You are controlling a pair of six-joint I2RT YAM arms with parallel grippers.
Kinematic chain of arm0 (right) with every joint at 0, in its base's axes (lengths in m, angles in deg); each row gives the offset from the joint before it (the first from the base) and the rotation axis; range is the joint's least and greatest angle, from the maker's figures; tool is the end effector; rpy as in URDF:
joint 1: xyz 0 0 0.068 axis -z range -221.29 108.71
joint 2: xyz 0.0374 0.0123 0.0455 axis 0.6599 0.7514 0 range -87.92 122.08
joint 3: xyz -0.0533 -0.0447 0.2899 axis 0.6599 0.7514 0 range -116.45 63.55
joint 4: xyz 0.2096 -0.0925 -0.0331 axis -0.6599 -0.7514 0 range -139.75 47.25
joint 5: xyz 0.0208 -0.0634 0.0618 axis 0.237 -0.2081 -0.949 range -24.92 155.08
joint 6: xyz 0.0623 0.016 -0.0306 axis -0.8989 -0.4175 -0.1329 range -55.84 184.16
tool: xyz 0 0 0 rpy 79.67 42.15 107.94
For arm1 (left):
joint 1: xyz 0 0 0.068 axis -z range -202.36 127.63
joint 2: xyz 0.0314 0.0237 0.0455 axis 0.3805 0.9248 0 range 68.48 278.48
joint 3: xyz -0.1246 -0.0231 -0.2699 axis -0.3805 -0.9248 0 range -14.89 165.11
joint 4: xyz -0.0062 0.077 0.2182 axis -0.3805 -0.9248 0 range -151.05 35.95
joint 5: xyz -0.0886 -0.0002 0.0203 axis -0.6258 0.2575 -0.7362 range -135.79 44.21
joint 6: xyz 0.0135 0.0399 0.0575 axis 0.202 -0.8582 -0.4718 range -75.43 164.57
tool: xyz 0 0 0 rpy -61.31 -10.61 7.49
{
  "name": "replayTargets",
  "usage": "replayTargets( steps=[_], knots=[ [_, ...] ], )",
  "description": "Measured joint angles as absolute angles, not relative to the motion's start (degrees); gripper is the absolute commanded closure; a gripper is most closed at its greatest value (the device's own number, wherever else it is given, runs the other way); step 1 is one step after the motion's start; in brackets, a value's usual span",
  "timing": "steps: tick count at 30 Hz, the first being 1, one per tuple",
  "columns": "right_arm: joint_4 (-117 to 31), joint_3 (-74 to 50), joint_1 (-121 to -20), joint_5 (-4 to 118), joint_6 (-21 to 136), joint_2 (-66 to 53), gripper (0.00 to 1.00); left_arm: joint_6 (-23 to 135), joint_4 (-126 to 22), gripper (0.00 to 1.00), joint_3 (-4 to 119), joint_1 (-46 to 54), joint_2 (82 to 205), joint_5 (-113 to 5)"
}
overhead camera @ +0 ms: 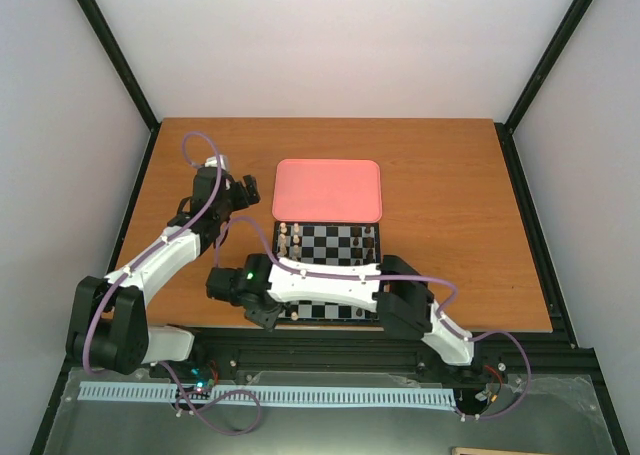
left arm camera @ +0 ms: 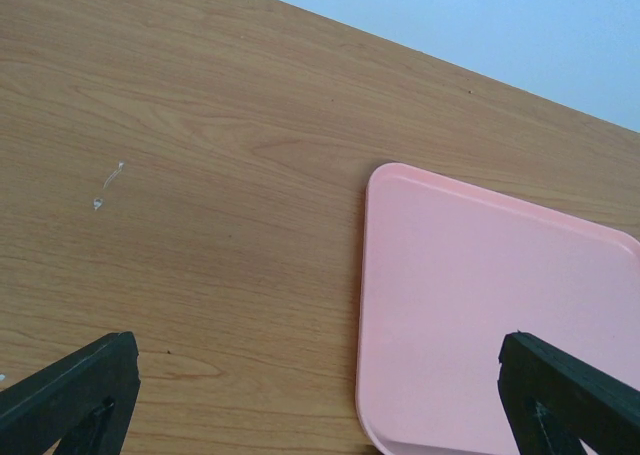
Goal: Set up the chess pieces on the board
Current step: Adjust the chess piece on the chessboard.
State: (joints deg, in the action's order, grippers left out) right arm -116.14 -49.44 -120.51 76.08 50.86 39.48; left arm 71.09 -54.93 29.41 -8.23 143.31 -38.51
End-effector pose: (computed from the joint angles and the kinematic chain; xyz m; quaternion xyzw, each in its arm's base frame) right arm 0.0900 0.4127 0.2177 -0.5399 0.8360 -0.0524 0.0825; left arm 0.2642 -0.0588 0.2682 -0.1248 0.8619 -0.1177 0.4771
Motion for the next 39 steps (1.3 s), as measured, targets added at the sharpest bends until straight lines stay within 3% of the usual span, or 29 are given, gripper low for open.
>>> replayTargets(
  steps=[1, 2, 14, 24, 31, 39],
  knots=[
    [-115.9, -48.98, -120.51, 76.26, 50.69, 38.36, 0.01, 71.09, -54.93, 0.0, 29.41, -8.23, 143.33, -38.51],
    [-115.48, -48.44, -120.55, 76.56, 50.25, 37.12, 0.0, 71.09, -54.93, 0.0, 29.41, -8.23, 143.39, -38.48],
    [-103.24, -36.22, -115.72, 87.91, 47.98, 13.51, 0.0, 71.07, -55.02, 0.0, 29.41, -8.23, 144.09, -38.24],
    [-80.1, -11.74, -84.08, 85.87, 52.41, -7.58, 0.0, 71.07, -55.13, 0.0, 29.41, -8.21, 143.22, -37.22],
    [-70.37, -13.64, -69.98, 77.41, 56.72, -0.54, 0.0, 70.64, -56.09, 0.0, 29.41, -7.99, 143.13, -34.94],
    [-64.71, -17.51, -66.17, 71.27, 58.9, 16.09, 0.0, 69.76, -56.77, 0.0, 29.41, -7.38, 142.5, -32.8]
  ],
)
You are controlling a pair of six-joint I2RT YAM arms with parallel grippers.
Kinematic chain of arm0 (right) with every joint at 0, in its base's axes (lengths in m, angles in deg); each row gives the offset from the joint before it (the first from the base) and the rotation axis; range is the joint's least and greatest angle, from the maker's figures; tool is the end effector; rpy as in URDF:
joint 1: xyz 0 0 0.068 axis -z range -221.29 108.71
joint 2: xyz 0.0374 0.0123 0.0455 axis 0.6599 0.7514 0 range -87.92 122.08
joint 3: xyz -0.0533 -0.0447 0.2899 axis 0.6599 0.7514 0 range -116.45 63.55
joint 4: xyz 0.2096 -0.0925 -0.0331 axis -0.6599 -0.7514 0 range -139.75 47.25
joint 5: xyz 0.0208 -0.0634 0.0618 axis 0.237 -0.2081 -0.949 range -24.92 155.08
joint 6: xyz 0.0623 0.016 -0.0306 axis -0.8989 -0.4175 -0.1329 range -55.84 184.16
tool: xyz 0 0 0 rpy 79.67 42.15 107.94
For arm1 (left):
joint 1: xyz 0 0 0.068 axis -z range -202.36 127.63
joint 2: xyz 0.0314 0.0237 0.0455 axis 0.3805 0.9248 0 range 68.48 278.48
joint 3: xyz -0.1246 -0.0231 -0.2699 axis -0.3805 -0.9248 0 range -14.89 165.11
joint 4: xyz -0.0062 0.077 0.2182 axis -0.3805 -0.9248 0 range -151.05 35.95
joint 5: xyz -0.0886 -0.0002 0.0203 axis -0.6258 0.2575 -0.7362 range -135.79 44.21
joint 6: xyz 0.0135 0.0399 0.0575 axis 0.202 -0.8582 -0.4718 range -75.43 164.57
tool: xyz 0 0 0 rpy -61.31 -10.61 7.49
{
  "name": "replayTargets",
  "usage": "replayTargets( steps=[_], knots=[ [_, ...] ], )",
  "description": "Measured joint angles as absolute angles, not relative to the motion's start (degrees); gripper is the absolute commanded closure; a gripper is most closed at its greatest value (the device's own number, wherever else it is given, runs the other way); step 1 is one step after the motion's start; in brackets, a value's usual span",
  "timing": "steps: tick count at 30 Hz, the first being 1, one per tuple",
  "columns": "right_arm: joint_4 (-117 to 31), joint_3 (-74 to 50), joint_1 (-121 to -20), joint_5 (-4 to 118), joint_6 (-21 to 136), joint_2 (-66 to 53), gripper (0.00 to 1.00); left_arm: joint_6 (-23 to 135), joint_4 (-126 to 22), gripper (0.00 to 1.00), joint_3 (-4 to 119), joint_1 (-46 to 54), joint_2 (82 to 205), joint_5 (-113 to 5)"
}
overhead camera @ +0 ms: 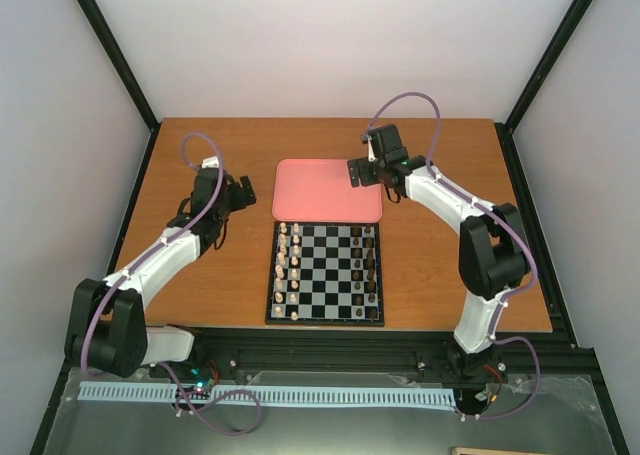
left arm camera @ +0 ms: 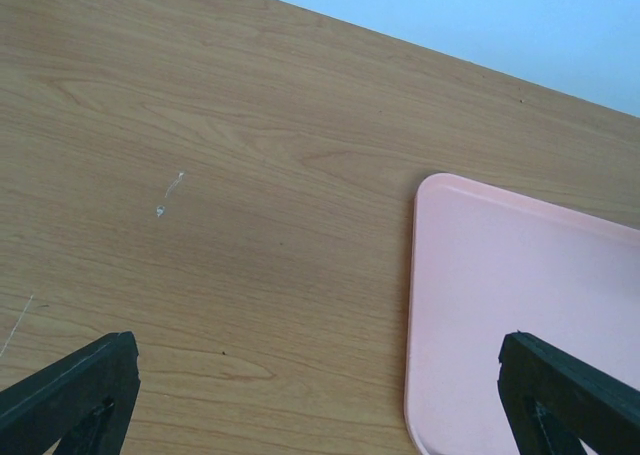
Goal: Set up the chess pieces on the board
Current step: Adjust the chess piece on the chessboard.
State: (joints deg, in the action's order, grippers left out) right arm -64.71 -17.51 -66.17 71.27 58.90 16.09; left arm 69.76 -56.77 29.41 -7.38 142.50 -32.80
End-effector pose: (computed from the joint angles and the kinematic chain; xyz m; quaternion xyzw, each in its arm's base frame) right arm 0.3684 0.1639 0.2739 -0.1367 0.9123 0.0514 0.3827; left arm 0.2597 -0.0558 0.2687 -0.1317 0.8626 -0.0712 0.4833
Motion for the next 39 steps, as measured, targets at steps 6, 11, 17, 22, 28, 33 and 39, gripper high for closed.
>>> replayTargets(
  steps=[6, 11, 17, 22, 28, 33, 39],
  knots=[
    [-61.36, -17.84, -65.3, 69.61, 59.08, 18.08, 0.0, 69.15, -57.36, 0.0, 29.78, -6.35, 142.8, -30.61],
    [-58.63, -18.52, -63.64, 67.84, 59.19, 19.28, 0.0, 68.36, -57.62, 0.0, 29.89, -5.44, 143.31, -28.98],
    [-57.34, -18.65, -63.14, 66.99, 59.3, 21.23, 0.0, 67.62, -57.51, 0.0, 29.87, -4.69, 142.72, -27.93],
    [-55.99, -18.63, -63.14, 65.98, 59.38, 21.23, 0.0, 67.18, -57.03, 0.0, 29.84, -4.23, 140.9, -27.25],
    [-52.93, -15.04, -63.14, 60.72, 59.01, 19.92, 0.0, 67.03, -56.44, 0.0, 29.82, -4.17, 140.53, -26.7],
    [-48.82, -3.87, -65.76, 55.99, 58.73, 12.0, 0.0, 66.98, -56.35, 0.0, 29.82, -3.97, 140.53, -26.46],
    [-48.67, -0.46, -78.57, 57.13, 59.14, 3.22, 0.0, 66.98, -56.01, 0.0, 29.43, -3.93, 140.53, -26.33]
  ],
)
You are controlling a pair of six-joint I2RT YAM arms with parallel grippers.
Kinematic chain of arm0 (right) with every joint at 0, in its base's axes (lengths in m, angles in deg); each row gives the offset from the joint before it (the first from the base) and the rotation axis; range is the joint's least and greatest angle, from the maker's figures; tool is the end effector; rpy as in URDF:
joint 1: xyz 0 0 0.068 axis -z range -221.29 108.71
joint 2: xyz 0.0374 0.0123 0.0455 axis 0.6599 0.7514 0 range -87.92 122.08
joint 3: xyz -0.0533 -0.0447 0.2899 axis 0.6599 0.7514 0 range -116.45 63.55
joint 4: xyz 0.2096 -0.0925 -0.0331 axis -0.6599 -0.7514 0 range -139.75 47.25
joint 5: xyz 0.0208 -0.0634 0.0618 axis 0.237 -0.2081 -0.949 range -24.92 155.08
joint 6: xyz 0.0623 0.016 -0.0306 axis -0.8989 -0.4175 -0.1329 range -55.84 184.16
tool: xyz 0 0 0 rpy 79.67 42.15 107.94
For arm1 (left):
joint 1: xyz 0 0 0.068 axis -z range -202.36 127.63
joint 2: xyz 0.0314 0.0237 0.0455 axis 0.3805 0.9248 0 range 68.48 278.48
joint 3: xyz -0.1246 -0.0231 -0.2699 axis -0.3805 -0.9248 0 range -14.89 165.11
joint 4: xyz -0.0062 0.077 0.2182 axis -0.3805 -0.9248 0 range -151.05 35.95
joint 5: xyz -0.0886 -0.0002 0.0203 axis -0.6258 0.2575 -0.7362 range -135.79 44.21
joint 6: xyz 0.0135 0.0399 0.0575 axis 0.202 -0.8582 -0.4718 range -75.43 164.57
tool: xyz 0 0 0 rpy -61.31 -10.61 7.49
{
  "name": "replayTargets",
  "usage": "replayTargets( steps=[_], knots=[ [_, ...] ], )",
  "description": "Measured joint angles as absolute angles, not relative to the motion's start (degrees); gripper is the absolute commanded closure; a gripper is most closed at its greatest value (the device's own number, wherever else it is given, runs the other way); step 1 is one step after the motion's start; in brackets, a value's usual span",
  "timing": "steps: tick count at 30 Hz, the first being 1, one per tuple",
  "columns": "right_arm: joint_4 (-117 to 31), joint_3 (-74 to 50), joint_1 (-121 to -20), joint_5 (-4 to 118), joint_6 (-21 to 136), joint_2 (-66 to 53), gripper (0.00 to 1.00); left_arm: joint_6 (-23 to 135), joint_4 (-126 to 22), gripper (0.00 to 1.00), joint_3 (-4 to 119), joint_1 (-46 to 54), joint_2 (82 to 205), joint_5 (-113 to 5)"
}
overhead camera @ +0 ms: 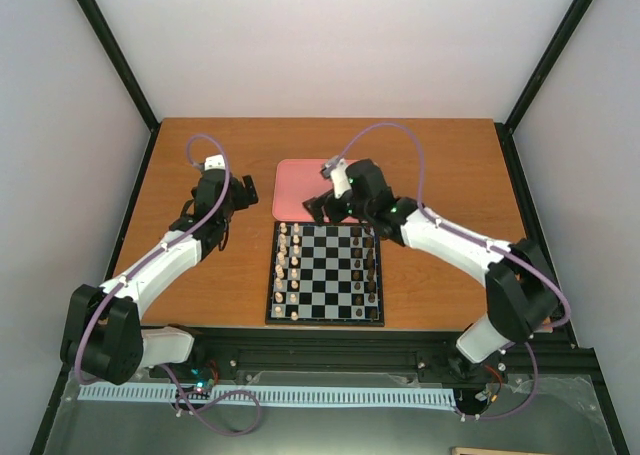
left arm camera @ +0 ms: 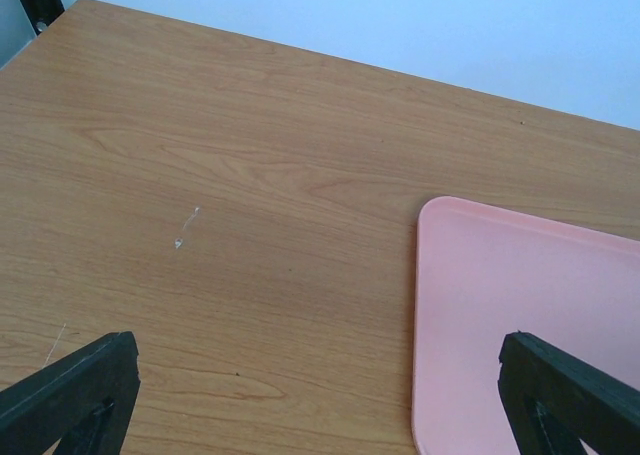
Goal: Set up the chess pieces on the board
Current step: Adjust the chess piece on the chessboard.
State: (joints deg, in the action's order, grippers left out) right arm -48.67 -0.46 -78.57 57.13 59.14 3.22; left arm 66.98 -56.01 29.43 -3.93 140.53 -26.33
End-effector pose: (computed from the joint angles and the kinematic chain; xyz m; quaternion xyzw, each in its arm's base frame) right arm 0.2761 0.2204 0.2880 -0.2754 0.8332 0.2284 0.4216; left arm 0.2520 -0.0634 0.2795 -0.1144 0.8488 -0.0358 0.5149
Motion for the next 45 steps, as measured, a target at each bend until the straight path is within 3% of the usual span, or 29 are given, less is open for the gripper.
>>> replayTargets(
  steps=[8, 22, 29, 45],
  knots=[
    [-51.05, 5.4, -93.52, 64.48, 56.61, -4.72, 0.0, 66.98, -55.9, 0.0, 29.08, -3.91, 140.42, -25.87],
    [-63.03, 5.4, -123.75, 72.61, 46.34, -5.35, 0.0, 66.98, -55.13, 0.0, 28.73, -3.91, 140.44, -26.11],
    [-63.22, 6.03, -128.93, 71.49, 40.72, -3.6, 0.0, 67.01, -54.74, 0.0, 28.66, -3.88, 141.05, -26.11],
    [-58.74, 13.29, -130.22, 69.15, 33.66, -1.9, 0.0, 67.01, -52.75, 0.0, 27.48, -3.58, 141.86, -26.9]
  ],
)
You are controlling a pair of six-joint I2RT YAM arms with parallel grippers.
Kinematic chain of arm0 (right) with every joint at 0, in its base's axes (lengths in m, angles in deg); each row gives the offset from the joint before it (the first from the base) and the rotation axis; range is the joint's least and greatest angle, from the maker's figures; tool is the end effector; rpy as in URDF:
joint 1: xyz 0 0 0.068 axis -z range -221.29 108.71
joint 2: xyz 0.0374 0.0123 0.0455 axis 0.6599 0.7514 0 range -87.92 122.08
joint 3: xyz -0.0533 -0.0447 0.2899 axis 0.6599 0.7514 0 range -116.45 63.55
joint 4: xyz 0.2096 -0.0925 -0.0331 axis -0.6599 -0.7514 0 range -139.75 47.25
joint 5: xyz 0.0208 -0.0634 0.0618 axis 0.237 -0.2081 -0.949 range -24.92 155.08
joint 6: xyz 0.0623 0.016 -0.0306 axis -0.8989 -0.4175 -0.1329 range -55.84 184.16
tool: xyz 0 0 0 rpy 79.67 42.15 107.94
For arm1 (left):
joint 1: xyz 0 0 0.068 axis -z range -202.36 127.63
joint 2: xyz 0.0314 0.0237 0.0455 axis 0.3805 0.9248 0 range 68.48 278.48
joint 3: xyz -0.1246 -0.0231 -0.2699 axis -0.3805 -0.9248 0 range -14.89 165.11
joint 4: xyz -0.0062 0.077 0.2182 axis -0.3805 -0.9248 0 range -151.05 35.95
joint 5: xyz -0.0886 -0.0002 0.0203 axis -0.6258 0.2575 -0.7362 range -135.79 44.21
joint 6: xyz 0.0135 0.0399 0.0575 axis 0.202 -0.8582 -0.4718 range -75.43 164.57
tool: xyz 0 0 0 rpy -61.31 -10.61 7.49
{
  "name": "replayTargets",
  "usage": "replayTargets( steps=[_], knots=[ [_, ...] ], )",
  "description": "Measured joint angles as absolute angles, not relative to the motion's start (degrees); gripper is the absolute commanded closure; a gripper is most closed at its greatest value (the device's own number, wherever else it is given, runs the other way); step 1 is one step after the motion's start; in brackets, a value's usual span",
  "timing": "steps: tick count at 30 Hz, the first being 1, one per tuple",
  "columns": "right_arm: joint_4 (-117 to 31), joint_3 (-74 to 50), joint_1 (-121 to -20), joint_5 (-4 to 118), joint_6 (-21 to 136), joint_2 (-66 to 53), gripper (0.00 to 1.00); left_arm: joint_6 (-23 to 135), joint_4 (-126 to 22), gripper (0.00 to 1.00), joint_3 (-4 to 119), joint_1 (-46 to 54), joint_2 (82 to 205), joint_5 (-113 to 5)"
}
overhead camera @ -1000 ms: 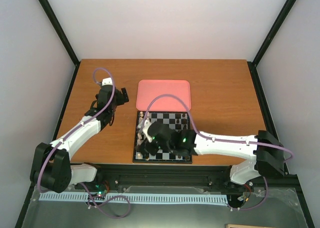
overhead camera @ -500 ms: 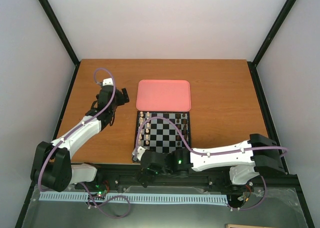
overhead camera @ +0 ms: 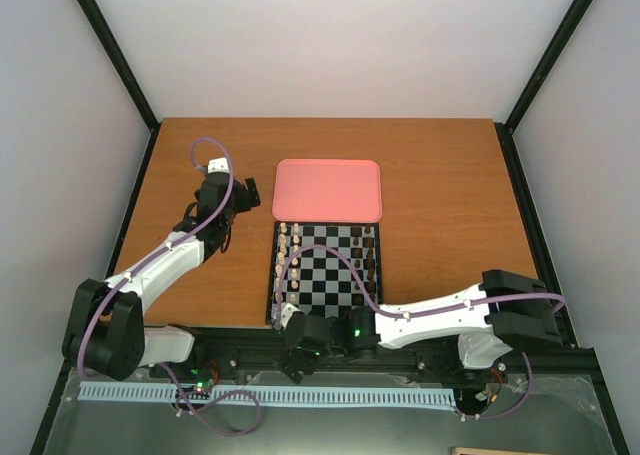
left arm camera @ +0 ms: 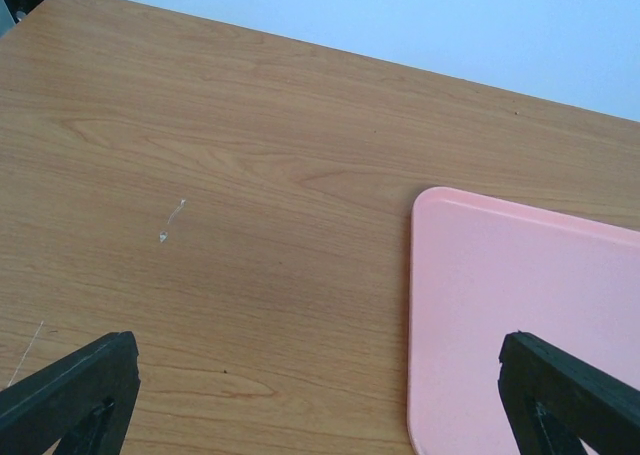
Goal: Set up the chess pieces on the board
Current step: Adjust the chess piece on the chessboard.
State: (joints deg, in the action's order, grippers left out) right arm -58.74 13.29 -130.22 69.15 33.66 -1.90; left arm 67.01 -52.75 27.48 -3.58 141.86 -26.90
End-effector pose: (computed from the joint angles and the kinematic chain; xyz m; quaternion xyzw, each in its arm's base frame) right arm 0.0096 0.2895 0.2233 -0.4507 0.8298 0.2658 0.1941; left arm 0.2548 -0.0666 0.2691 -0.1096 0.8500 -0.0416 0.5136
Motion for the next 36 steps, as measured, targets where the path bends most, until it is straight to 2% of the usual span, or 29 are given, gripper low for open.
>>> replayTargets(
  steps=[21, 36],
  knots=[
    [-57.12, 13.4, -130.3, 74.97, 33.79, 5.8, 0.0, 67.01, -52.36, 0.0, 27.46, -3.27, 141.86, -26.46],
    [-56.91, 11.89, -129.76, 76.98, 35.54, 7.0, 0.0, 67.01, -52.33, 0.0, 27.46, -3.27, 141.86, -26.46]
  ],
)
